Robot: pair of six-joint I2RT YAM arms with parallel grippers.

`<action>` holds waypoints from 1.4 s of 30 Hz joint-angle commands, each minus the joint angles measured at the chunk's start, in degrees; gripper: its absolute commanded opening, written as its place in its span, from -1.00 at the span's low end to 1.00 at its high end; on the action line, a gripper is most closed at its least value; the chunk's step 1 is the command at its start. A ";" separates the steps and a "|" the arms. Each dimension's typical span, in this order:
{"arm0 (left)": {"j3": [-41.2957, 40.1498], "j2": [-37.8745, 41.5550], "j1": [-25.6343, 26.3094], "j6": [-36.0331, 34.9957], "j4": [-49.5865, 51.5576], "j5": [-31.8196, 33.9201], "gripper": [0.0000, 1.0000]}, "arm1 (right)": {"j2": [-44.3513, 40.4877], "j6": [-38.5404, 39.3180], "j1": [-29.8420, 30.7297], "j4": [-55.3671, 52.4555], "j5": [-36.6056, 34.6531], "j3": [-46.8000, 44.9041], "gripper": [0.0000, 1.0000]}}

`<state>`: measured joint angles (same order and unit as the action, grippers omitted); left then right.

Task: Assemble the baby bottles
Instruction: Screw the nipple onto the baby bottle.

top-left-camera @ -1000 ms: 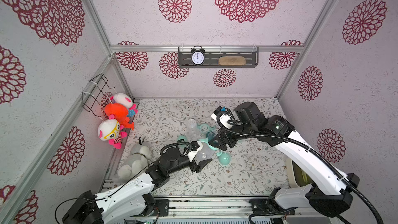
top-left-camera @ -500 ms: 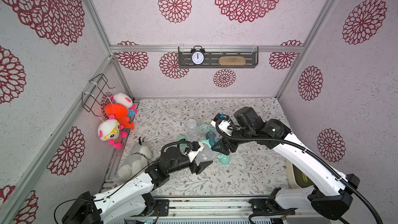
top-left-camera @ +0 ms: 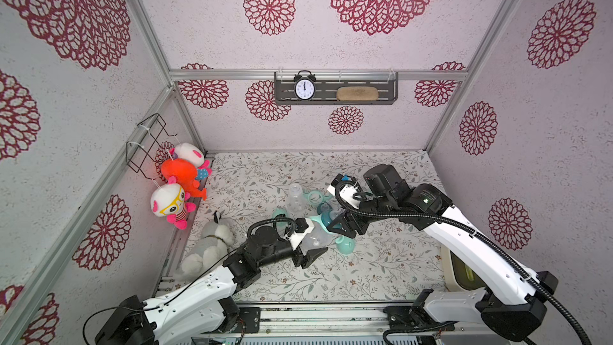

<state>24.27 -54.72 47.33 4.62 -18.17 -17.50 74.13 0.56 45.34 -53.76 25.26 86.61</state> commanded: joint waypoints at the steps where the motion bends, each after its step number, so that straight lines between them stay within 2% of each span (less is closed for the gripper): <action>1: 2.07 0.27 -0.50 0.78 -1.07 0.67 -1.00 | -0.32 0.28 0.14 1.67 4.03 -0.37 0.33; 3: 2.09 0.23 -0.50 0.74 -1.26 0.56 -1.00 | -0.39 -0.09 0.10 2.35 3.86 -0.88 0.29; 6: 2.23 0.25 -0.49 0.74 -1.16 0.53 -1.00 | -0.65 -1.11 0.16 3.85 4.37 -1.68 0.09; 7: 2.21 0.19 -0.47 0.74 -1.25 0.45 -1.00 | -0.50 -1.25 0.17 4.07 5.25 -1.78 0.11; 10: 2.27 0.14 -0.49 0.65 -1.29 0.36 -1.00 | -0.30 -1.17 0.18 3.99 4.78 -1.66 0.39; 16: 2.00 0.19 -0.50 0.70 -1.33 0.45 -1.00 | -0.05 -0.82 0.18 4.18 4.09 -1.44 0.42; 21: 1.84 0.16 -0.50 0.90 -1.69 0.44 -1.00 | 0.24 -0.72 0.15 4.17 3.76 -1.44 0.58; 23: 1.99 0.14 -0.49 0.74 -1.52 0.44 -1.00 | 0.18 -0.82 0.18 4.10 3.61 -1.35 0.58; 29: 2.08 0.14 -0.49 0.55 -1.34 0.47 -1.00 | -0.12 -0.82 -0.05 4.25 3.45 -1.30 0.48; 34: 2.80 0.08 -0.41 1.17 -0.64 0.30 -1.00 | 0.18 -1.82 -0.07 4.94 3.90 -1.33 0.28; 37: 3.14 -0.49 -0.27 1.40 -0.55 3.34 -1.00 | 0.70 -3.55 -0.05 5.07 3.52 -1.18 0.13; 42: 3.68 -2.20 3.33 -1.46 -1.18 14.20 -1.00 | 2.89 -11.33 0.02 3.12 1.11 1.55 -0.19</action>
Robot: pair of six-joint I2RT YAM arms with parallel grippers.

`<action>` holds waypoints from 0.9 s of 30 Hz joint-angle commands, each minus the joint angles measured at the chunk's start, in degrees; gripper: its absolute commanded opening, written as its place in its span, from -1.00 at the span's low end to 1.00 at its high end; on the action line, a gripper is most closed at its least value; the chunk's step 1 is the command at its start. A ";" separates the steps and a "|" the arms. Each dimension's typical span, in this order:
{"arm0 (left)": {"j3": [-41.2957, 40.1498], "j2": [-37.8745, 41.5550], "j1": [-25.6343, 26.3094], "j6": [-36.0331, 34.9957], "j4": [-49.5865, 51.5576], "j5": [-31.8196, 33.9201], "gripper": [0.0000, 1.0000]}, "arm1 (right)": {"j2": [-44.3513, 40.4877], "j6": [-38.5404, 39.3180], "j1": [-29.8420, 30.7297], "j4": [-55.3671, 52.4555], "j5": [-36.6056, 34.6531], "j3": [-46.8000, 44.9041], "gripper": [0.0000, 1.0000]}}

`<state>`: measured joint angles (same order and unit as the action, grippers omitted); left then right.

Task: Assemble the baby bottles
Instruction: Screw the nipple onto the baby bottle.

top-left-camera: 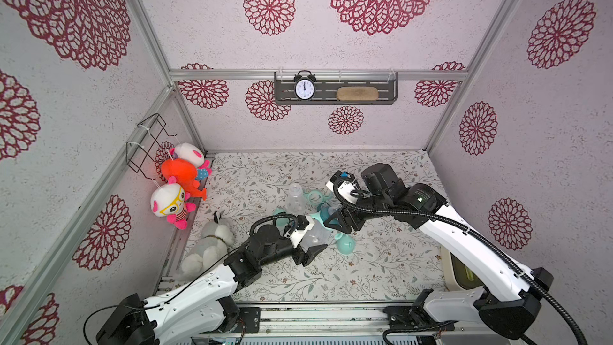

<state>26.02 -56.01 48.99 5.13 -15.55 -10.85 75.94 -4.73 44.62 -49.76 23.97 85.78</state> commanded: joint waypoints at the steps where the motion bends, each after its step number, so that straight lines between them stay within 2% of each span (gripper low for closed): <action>1: 1.87 -1.26 2.08 -2.30 -4.55 8.80 -1.00 | 1.47 -7.93 0.74 -1.27 1.88 2.86 -0.25; 5: 1.86 -2.89 5.65 -5.38 -7.10 17.54 -1.00 | 2.96 -18.34 0.80 -2.53 -0.83 3.65 -0.67; 9: 0.59 -4.24 9.09 -7.65 -12.12 25.13 -1.00 | 3.97 -28.23 0.78 -2.08 -1.53 3.17 -0.89; 13: -0.21 -5.89 11.68 -10.08 -15.39 31.29 -1.00 | 6.04 -37.22 0.06 -2.99 -1.93 3.78 -0.96; 18: 0.22 -8.01 14.10 -12.68 -16.16 35.94 -1.00 | 8.78 -46.92 -0.58 -3.16 -2.23 4.51 -1.00; 24: 0.37 -9.13 15.34 -13.53 -15.83 37.84 -1.00 | 8.49 -48.94 -1.14 -3.47 -5.47 3.05 -0.63; 25: 0.14 -9.05 15.35 -13.31 -15.70 37.75 -1.00 | 8.27 -48.25 -1.12 -3.37 -5.66 3.16 -0.51; 27: -0.37 -8.73 15.11 -13.63 -15.78 36.54 -1.00 | 7.45 -45.44 -1.13 -3.44 -6.92 4.10 -0.15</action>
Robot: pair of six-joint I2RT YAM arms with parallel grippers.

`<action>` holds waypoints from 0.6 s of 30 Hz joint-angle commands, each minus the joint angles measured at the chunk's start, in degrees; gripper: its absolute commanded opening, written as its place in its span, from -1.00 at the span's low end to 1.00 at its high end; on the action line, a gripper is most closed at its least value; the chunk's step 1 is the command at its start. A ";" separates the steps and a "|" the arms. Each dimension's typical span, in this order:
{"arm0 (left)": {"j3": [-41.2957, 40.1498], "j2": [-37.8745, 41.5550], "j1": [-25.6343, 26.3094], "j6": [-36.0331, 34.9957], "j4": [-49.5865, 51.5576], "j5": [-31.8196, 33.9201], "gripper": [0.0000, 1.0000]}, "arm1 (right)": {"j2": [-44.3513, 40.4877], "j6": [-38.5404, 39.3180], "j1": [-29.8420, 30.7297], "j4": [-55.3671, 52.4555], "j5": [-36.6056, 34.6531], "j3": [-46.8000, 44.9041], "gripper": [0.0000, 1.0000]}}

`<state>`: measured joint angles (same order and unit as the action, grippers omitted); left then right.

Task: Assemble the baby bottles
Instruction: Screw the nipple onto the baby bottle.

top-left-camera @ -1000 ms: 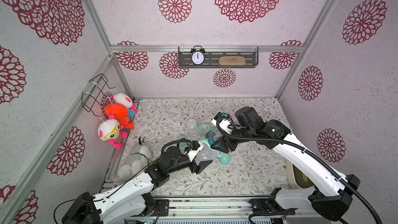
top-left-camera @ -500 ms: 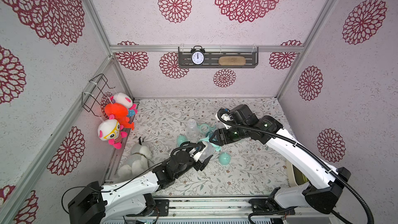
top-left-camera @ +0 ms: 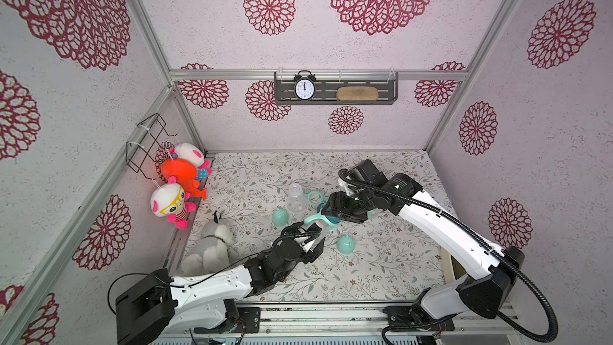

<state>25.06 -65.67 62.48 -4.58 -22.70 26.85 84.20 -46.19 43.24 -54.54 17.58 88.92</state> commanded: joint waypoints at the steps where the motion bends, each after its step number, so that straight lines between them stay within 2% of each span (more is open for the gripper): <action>1: 0.31 1.29 1.29 -3.95 -8.20 -3.19 -1.00 | -1.17 -2.18 0.25 0.74 -1.63 1.69 0.03; 3: -0.35 2.68 -1.11 -1.61 -6.47 -9.66 -1.00 | -1.89 2.09 0.21 -0.62 -4.38 3.73 0.48; 5: -0.35 4.40 -4.23 1.19 -3.89 -15.93 -1.00 | -2.24 5.41 0.20 -0.84 -4.90 5.66 0.71; 6: -0.47 5.12 -5.48 2.02 -3.20 -18.45 -1.00 | -2.52 7.04 0.26 -0.28 -4.63 6.22 0.76; 12: -1.17 8.91 -11.42 4.94 -0.35 -31.73 -1.00 | -7.76 17.57 0.18 9.46 1.51 1.61 0.77; 18: -0.72 11.09 -15.58 7.74 1.34 -42.37 -1.00 | -8.86 34.38 0.26 6.05 7.28 2.66 0.76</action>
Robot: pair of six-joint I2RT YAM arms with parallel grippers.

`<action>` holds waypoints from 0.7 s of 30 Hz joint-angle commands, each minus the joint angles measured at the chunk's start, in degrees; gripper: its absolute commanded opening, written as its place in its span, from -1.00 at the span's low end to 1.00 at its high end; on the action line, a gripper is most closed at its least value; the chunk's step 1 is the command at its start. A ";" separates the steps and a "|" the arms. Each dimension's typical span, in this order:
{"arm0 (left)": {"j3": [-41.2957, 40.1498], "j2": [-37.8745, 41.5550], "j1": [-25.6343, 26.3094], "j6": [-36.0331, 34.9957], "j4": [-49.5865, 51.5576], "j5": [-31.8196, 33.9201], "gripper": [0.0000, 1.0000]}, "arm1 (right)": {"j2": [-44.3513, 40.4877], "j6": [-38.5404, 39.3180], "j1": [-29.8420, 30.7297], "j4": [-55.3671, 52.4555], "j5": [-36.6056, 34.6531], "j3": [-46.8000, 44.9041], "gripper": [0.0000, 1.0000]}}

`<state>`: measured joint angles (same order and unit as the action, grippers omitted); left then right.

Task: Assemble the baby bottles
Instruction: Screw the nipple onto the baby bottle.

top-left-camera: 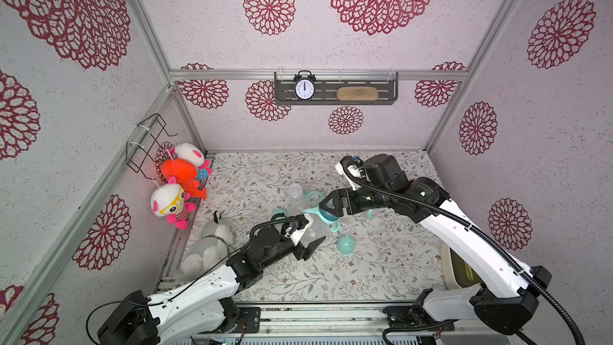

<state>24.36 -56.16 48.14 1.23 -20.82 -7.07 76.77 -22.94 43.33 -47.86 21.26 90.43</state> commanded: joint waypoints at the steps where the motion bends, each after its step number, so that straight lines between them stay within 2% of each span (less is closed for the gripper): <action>1: 0.00 1.74 -1.50 2.25 -0.54 -9.23 -1.00 | -1.66 12.70 0.10 -1.31 4.05 1.07 0.76; 5: 0.89 1.94 -2.26 3.06 1.31 -11.84 -1.00 | -1.72 18.18 0.09 -4.35 4.31 0.82 0.75; 10: 1.26 2.17 -2.60 3.53 2.54 -13.23 -1.00 | -2.69 20.88 0.03 -4.80 6.56 -0.70 0.74; 17: 1.16 3.38 -2.94 3.87 3.01 -13.67 -1.00 | -3.18 20.64 0.08 -4.79 3.10 -3.38 0.78; 21: 1.24 3.60 -2.96 3.77 3.76 -13.58 -1.00 | -3.86 19.78 0.04 -2.89 4.98 -4.45 0.78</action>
<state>24.36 -53.56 45.93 5.02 -16.01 -19.70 75.20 -3.90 43.33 -52.18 25.34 85.80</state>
